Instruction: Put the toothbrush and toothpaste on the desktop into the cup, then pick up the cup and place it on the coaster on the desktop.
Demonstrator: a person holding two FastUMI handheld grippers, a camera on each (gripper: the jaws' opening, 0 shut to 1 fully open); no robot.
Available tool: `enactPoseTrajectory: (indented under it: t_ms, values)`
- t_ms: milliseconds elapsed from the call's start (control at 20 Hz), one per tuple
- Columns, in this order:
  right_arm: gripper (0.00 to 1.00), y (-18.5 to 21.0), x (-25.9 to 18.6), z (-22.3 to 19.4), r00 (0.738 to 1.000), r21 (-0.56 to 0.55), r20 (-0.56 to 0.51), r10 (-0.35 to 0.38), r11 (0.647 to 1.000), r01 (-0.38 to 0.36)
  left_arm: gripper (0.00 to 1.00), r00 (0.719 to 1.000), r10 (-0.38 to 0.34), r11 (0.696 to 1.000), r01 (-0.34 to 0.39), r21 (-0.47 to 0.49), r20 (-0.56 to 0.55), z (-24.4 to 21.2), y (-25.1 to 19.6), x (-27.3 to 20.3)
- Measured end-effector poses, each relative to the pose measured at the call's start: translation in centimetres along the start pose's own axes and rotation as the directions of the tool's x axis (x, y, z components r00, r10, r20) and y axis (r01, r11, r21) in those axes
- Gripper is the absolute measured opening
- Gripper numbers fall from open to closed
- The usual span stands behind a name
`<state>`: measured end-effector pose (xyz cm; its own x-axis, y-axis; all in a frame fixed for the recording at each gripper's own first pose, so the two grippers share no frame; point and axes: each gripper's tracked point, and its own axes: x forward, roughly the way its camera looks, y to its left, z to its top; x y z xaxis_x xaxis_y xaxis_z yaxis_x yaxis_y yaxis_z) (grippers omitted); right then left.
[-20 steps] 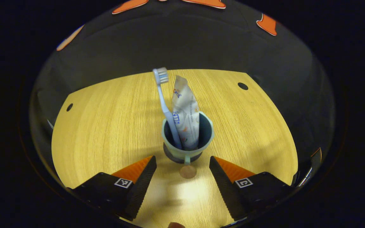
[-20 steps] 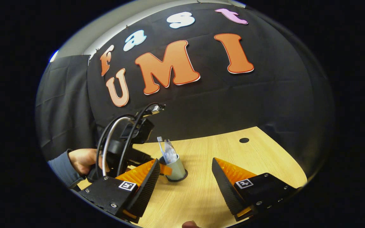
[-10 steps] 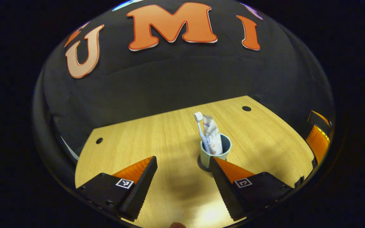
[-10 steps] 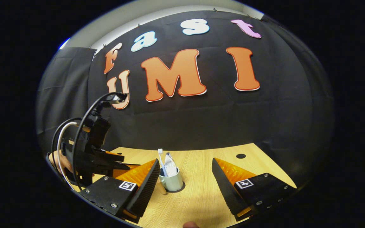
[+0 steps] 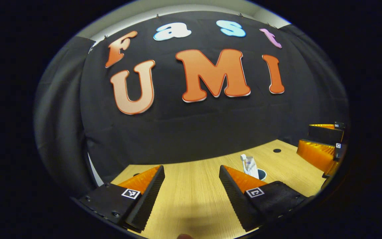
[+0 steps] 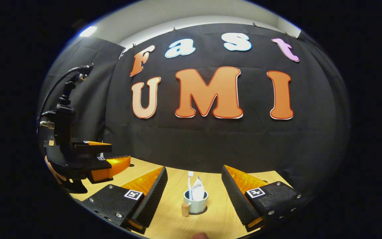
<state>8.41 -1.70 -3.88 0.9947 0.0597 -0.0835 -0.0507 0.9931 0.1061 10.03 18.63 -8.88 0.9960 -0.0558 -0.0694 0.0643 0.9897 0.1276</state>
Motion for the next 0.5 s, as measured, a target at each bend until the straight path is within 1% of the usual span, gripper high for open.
enactPoseTrajectory:
  t_ms: [150,250,300,350,500]
  values:
    - [0.98,1.9,0.3,0.6,1.0,-0.004,0.016,0.016,1.0,-0.016,0.99,0.997,0.016,1.0,-0.015,-0.012,0.076,1.5,2.1,-2.1]
    - [0.98,2.8,0.5,0.5,0.999,0.003,0.017,0.029,1.0,-0.029,1.0,0.995,0.03,0.999,-0.027,-0.031,0.095,1.7,3.1,-2.7]
    - [0.98,3.3,0.5,0.6,0.999,0.003,0.019,0.038,0.999,-0.038,0.99,0.994,0.038,0.999,-0.035,-0.036,0.101,1.4,3.4,-3.0]
    - [0.98,3.6,0.5,0.8,0.999,0.001,0.026,0.041,0.999,-0.041,1.0,0.993,0.046,0.998,-0.042,-0.042,0.108,1.3,3.9,-3.1]
    - [0.98,4.2,0.4,0.9,0.998,0.007,0.047,0.046,0.999,-0.046,0.99,0.988,0.066,0.996,-0.056,-0.072,0.138,1.2,4.7,-3.5]
